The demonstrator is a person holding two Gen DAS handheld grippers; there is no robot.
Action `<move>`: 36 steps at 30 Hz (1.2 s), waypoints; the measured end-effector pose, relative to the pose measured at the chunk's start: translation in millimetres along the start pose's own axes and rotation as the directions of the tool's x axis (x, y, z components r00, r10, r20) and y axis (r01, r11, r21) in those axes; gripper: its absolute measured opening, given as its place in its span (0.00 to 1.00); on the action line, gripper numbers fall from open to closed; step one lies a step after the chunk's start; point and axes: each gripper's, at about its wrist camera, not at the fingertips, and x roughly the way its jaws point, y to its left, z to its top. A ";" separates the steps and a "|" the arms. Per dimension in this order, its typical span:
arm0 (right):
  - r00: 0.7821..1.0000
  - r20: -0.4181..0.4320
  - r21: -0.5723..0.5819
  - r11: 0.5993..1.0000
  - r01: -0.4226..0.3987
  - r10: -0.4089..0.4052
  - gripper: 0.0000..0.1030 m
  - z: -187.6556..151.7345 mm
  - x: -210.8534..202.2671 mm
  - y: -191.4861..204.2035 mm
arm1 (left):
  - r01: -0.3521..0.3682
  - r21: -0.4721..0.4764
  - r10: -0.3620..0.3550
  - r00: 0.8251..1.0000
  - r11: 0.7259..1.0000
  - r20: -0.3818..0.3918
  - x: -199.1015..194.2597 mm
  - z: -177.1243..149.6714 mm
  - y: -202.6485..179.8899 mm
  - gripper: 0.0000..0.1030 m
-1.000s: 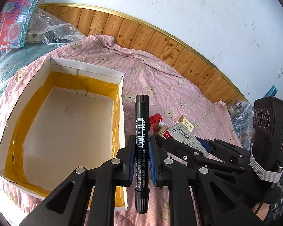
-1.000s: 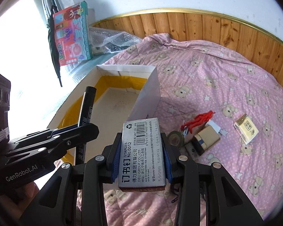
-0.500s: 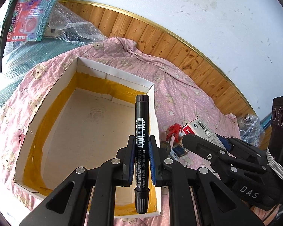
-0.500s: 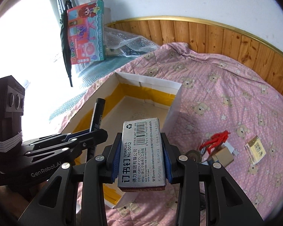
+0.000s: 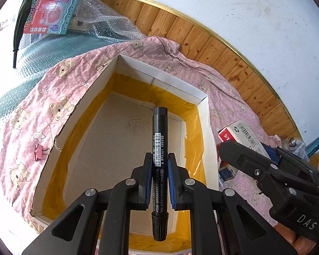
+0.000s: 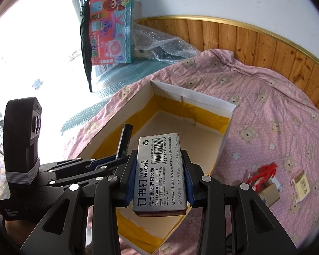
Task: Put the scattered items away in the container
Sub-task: 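Open both tools to drop the staples box and marker into the box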
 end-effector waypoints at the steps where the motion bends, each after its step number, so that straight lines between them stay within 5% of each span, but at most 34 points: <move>1: 1.000 -0.006 -0.003 1.000 0.001 -0.001 0.38 2.2 6.2 0.7 | -0.004 -0.006 0.004 1.000 1.000 -0.003 2.7 1.3 3.3 0.14; 5: 1.000 0.004 0.001 1.000 -0.002 0.002 0.41 11.5 29.5 -3.2 | -0.026 -0.039 0.026 1.000 0.999 0.000 15.0 11.3 18.0 0.14; 9: 1.000 -0.021 0.073 0.997 0.006 -0.004 0.48 10.5 50.4 -23.4 | -0.024 -0.110 0.022 1.000 0.994 -0.016 29.7 23.8 42.7 0.37; 16: 1.000 -0.007 0.160 0.987 -0.014 0.016 0.48 -10.7 25.9 -44.4 | 0.000 -0.126 0.000 1.000 0.992 -0.002 10.2 17.0 56.1 0.39; 36: 0.992 0.041 0.250 0.960 -0.127 0.120 0.48 -73.9 -34.9 -44.6 | 0.024 0.018 -0.024 0.999 1.000 -0.031 -14.8 -20.6 -29.9 0.40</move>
